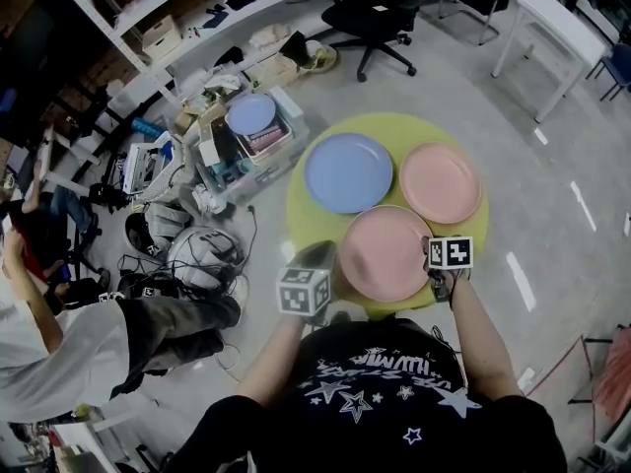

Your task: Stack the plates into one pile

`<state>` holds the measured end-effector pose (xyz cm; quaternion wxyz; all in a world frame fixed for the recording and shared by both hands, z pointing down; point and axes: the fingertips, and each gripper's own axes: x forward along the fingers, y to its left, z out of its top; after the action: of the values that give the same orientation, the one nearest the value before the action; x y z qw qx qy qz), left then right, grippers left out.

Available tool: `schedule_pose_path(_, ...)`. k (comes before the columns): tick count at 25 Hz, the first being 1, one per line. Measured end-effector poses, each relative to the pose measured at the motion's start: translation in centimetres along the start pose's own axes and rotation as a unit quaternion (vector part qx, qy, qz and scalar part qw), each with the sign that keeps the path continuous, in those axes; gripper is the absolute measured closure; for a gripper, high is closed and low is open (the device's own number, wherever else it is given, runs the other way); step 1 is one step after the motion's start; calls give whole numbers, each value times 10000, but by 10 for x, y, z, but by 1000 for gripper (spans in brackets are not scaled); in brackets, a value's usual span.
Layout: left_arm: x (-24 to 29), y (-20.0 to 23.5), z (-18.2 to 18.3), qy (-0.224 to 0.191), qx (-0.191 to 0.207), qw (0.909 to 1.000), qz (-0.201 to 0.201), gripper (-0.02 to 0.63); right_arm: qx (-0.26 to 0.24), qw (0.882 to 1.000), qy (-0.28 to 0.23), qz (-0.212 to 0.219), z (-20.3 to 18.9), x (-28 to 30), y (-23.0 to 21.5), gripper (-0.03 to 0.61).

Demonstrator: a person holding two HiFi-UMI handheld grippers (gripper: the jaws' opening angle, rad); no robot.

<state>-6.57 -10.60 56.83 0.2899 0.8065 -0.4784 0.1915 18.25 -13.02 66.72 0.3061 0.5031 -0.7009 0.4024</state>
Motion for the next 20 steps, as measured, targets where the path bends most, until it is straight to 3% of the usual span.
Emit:
schedule_pose_path(6,-5,4,-1,-21,12,10000,33,594,13,9999,-121,-33,-1,-7,3,523)
schedule_pose_path(11,-7,3,-2,-14,61,10000,-3,594,125,9989,-398,210,7,-19,9,541)
schedule_pose_path(20,-7,-2,-7,-7,83,9999,-96,594,-135,9954,-809,487,20,-41,24,552)
